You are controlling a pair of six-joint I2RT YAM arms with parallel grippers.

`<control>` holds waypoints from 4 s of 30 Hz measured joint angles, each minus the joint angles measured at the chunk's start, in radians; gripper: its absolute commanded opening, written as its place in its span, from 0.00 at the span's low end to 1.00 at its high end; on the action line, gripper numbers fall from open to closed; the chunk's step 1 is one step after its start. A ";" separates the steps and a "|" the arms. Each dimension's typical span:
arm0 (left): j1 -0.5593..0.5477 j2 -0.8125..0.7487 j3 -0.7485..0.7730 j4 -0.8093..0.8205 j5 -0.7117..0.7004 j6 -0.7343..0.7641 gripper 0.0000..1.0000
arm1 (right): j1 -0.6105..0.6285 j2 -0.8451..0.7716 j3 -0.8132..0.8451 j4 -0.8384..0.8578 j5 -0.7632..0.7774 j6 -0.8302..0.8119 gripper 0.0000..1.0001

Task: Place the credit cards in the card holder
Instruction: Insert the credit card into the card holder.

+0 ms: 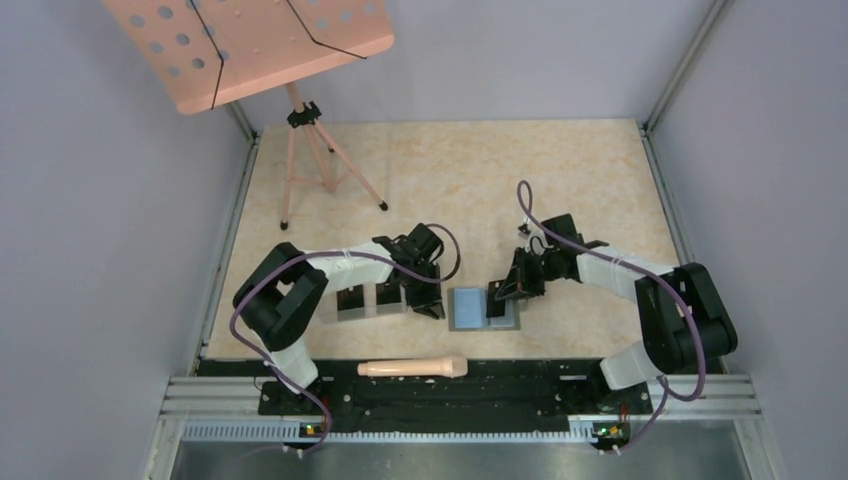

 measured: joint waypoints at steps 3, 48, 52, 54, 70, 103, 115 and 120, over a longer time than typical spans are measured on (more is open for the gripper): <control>-0.009 0.024 0.007 -0.002 0.016 0.003 0.19 | 0.000 0.021 0.000 0.023 -0.016 0.005 0.00; -0.039 0.094 0.095 -0.060 0.022 0.040 0.09 | 0.052 0.167 -0.052 0.191 -0.184 0.118 0.00; -0.040 0.095 0.096 -0.061 0.021 0.043 0.02 | 0.071 0.167 -0.052 0.219 -0.180 0.146 0.00; -0.040 0.095 0.096 -0.061 0.021 0.043 0.00 | 0.079 0.167 -0.052 0.234 -0.179 0.167 0.00; -0.043 0.097 0.099 -0.061 0.022 0.043 0.00 | 0.150 0.167 0.121 -0.006 0.014 0.097 0.50; -0.046 0.114 0.114 -0.041 0.041 0.027 0.00 | 0.293 0.073 0.302 -0.395 0.417 -0.051 0.80; -0.049 0.127 0.114 0.008 0.068 0.011 0.00 | 0.269 0.106 0.241 -0.328 0.347 -0.052 0.73; -0.050 0.130 0.114 0.015 0.072 0.002 0.00 | 0.271 0.136 0.234 -0.285 0.264 -0.034 0.66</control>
